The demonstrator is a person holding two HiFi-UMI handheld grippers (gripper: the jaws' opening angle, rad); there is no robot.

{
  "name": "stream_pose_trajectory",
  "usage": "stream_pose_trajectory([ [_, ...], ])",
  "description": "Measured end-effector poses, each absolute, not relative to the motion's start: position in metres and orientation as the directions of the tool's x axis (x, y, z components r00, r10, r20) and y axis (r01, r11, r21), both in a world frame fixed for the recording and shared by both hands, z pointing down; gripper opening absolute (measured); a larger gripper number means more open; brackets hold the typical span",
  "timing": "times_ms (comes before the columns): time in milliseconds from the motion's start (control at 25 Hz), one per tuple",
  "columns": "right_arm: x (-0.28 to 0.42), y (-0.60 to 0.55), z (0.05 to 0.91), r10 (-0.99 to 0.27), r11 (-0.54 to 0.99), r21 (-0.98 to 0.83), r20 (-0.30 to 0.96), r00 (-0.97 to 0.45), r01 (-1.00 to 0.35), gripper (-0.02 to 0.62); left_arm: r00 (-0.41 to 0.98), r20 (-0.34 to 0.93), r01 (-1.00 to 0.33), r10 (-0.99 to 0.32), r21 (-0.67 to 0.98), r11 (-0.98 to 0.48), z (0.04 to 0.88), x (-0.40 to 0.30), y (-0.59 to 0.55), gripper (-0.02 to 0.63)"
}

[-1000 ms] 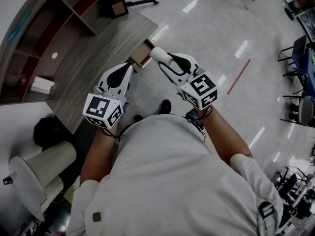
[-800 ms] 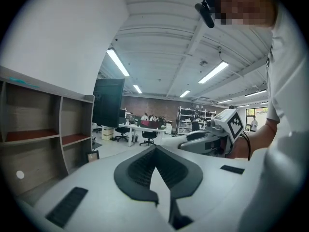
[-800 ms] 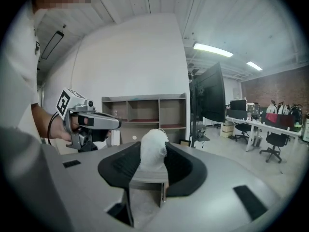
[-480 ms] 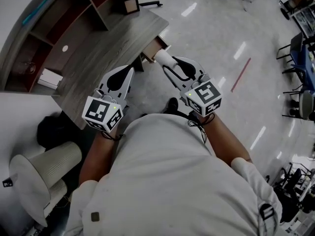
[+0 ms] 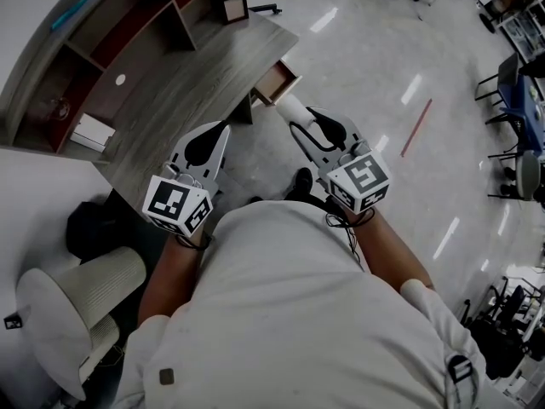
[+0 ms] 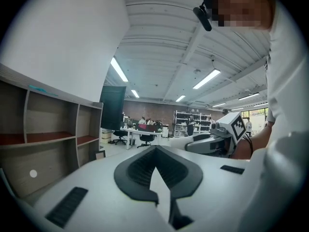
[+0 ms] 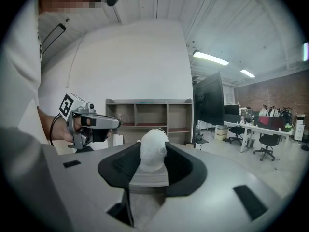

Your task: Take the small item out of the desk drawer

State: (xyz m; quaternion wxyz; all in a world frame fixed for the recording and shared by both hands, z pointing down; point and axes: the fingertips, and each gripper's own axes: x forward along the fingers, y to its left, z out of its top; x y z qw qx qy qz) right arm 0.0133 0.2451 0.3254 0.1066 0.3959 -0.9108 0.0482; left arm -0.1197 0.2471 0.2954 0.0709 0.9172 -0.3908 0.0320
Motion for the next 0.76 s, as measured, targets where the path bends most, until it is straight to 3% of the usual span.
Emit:
stream_pose_trajectory([
  [760,0.02,0.249,0.32,-0.743,0.643,-0.023,0.223,-0.631,-0.765,0.156,0.746,0.105,-0.666,-0.658,0.123,-0.736,0.298,-0.101,0.253,0.011],
])
